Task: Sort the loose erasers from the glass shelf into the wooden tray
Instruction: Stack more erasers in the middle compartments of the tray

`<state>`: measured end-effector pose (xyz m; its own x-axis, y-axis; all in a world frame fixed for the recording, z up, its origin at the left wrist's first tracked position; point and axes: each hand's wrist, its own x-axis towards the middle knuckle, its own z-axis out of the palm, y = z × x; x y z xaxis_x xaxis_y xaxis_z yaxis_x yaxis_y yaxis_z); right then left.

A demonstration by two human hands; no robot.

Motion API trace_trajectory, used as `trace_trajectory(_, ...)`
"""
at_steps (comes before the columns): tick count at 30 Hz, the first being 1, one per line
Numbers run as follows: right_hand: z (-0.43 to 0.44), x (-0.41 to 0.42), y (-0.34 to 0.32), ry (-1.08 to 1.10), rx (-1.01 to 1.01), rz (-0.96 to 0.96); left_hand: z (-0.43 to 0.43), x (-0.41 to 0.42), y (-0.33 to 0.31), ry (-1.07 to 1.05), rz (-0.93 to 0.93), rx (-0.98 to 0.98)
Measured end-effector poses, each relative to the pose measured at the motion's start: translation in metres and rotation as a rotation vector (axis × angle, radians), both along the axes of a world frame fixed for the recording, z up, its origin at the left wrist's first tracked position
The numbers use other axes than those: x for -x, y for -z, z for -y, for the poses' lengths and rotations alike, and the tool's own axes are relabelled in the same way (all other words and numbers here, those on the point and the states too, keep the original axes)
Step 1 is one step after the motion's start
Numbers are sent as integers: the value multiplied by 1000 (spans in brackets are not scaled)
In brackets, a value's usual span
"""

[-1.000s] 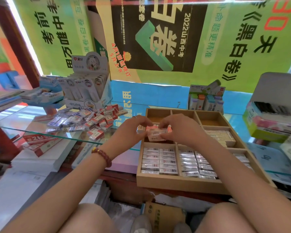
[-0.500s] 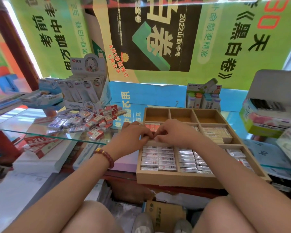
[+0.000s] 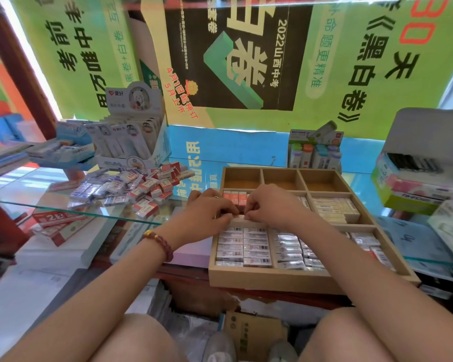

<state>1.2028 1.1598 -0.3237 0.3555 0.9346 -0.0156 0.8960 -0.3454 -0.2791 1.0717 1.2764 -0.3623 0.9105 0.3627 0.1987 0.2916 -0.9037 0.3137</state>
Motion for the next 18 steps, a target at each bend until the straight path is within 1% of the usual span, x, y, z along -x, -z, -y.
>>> trace_trajectory(2,0,-3,2,11,-9,-40,-4,0,-2,-46,113,-3)
trace_trajectory(3,0,-5,3,15,-17,-73,-8,-1,-2,-105,213,40)
trace_trajectory(5,0,-10,4,21,-36,-146,-20,-2,-3,-264,418,191)
trace_trajectory(6,1,-12,5,23,-43,-173,-27,-3,0,-339,487,238)
trace_trajectory(7,0,-13,6,24,-49,-188,-35,-4,6,-403,507,254)
trace_trajectory(9,0,-15,6,36,-71,-204,-50,-9,22,-460,425,262)
trace_trajectory(11,0,-18,3,57,-111,-200,-58,-16,38,-419,298,284)
trace_trajectory(13,0,-21,-3,71,-156,-192,-63,-26,47,-329,194,223)
trace_trajectory(15,2,-23,-7,76,-184,-208,-63,-33,49,-267,127,118)
trace_trajectory(18,3,-22,-7,71,-169,-218,-63,-36,49,-271,95,53)
